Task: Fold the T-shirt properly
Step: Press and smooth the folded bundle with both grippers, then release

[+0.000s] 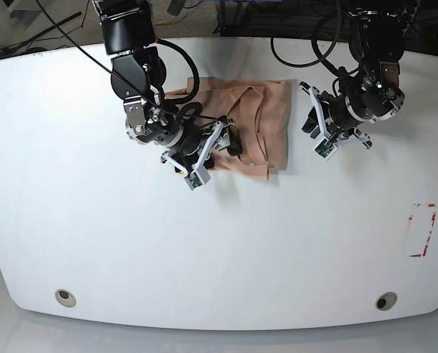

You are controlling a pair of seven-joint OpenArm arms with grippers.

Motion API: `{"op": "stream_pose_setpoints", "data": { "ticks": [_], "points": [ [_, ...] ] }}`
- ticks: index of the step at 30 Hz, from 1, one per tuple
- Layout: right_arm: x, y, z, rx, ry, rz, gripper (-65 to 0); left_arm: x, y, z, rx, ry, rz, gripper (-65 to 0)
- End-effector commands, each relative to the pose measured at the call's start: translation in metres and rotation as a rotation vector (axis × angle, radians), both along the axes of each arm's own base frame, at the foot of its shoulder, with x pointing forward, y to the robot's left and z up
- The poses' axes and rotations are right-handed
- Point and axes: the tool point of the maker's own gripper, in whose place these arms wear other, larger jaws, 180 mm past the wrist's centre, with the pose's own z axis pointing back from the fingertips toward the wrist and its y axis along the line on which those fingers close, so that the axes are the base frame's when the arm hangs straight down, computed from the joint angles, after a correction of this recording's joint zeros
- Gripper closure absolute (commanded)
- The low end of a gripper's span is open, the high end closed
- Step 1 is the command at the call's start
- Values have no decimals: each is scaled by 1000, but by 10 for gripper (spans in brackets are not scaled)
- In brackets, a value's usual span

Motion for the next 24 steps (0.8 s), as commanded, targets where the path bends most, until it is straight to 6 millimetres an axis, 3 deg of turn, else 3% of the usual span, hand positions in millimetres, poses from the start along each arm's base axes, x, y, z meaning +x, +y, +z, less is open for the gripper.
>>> {"op": "stream_pose_setpoints", "data": {
  "ticks": [1, 6, 9, 15, 17, 24],
  "points": [
    [14, -4, 42, 53, -105, 0, -422, 7, -12, 19, -26, -66, -35, -92],
    [17, -31, 75, 106, -145, -27, -422, 5, -36, 20, -42, -70, -107, -92],
    [20, -55, 76, 78, -142, -65, -422, 3, -58, 22, -55, -75, -173, -92],
    [31, -92, 51, 18, -91, -120, -422, -17, -102, 19, -86, -51, -311, -92],
    [36, -103, 34, 16, -55, -150, -422, -26, -115, 16, -96, -37, -355, -92],
    [56, -126, 6, -24, -25, -213, -412, -43, -118, 1, -97, 22, -371, -92]
  ]
}}
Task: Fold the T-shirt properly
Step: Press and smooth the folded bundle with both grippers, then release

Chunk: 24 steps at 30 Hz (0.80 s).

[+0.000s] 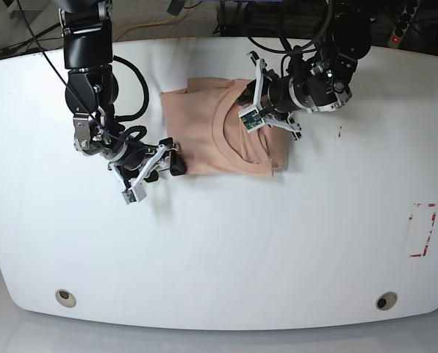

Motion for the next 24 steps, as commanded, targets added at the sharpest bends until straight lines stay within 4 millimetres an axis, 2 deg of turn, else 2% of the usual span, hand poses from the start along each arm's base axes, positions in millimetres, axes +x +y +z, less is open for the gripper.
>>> {"op": "stream_pose_setpoints", "data": {
  "ticks": [1, 6, 8, 10, 17, 21, 24],
  "points": [
    [17, -6, 5, -51, -54, 6, -390, 1, 1, -2, -10, 5, 1, -92],
    [13, -1, -10, -180, -52, 80, -203, -1, 18, -23, 38, 58, 13, -92],
    [7, 1, -11, -195, -57, 102, -163, 7, 24, -23, 57, 48, 15, -92],
    [-1, 2, -13, -202, -57, 123, -143, 18, 27, -22, 63, 34, 21, -92],
    [-35, 1, -17, -223, -53, 161, -119, 57, 69, -41, 255, 3, 63, -92],
    [-60, 11, -16, -213, -55, 185, -122, 78, 78, -30, 282, -42, 79, -92],
    [-79, 20, -14, -194, -54, 201, -122, 92, 99, -21, 294, -67, 136, -92]
  ]
}}
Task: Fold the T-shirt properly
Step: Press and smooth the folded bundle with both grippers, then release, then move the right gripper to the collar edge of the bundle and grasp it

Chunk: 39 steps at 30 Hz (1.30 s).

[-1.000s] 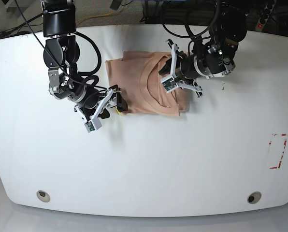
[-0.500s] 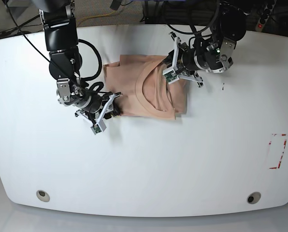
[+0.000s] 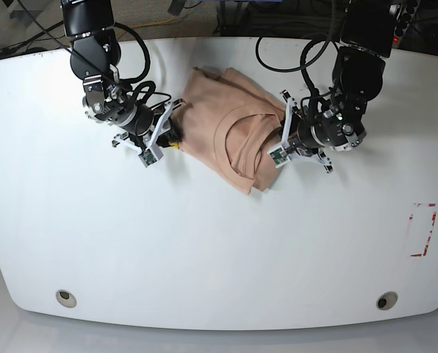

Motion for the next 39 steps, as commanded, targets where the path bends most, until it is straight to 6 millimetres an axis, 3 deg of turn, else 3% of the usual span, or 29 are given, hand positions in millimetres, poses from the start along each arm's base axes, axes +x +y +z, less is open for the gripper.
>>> {"op": "stream_pose_setpoints", "data": {
  "ticks": [1, 10, 13, 16, 23, 27, 30, 34, 39],
  "points": [
    [-7, 13, 11, 29, -22, 25, -122, 17, 17, 15, 6, -54, 41, -92],
    [-62, 89, 20, 140, 10, 177, -124, 46, 52, 61, -9, -195, 161, -93],
    [-73, 116, 23, 178, 19, 231, -124, 43, 63, 66, 7, -206, 191, -93],
    [-74, 126, 28, 204, 16, 237, -124, 40, 80, 76, 31, -226, 240, -93],
    [-54, 123, 36, 159, -6, 258, -124, 4, 115, 73, 69, -210, 345, -118],
    [-37, 114, 39, 98, -17, 270, -124, -30, 135, 63, 96, -168, 405, -160],
    [-24, 99, 43, 78, -34, 237, -124, -54, 144, 53, 97, -120, 436, -158],
    [-10, 94, 50, 67, -65, 224, -124, -91, 172, 44, 100, -58, 531, -158],
    [-4, 84, 54, 46, -83, 225, -124, -120, 160, 26, 77, 33, 505, -158]
  ]
}}
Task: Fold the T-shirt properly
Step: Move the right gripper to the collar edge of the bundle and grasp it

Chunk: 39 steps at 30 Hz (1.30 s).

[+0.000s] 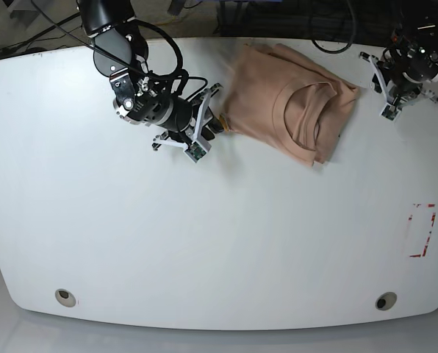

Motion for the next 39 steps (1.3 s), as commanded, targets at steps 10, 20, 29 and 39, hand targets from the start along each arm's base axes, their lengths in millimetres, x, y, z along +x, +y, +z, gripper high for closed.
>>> {"op": "stream_pose_setpoints", "data": {
  "ticks": [10, 20, 29, 39],
  "points": [
    [20, -8, 16, -3, -68, 3, -296, 12, -52, -11, -122, -18, -69, -158],
    [38, -21, -21, -18, 9, -41, -247, 51, -62, -38, -42, 37, -140, -158],
    [23, -22, -29, -14, 32, -41, -247, 123, -70, -37, -93, 1, -122, -158],
    [-17, -12, -18, 24, 26, -5, -249, 175, -119, -26, -193, -35, -167, -158]
  ]
}}
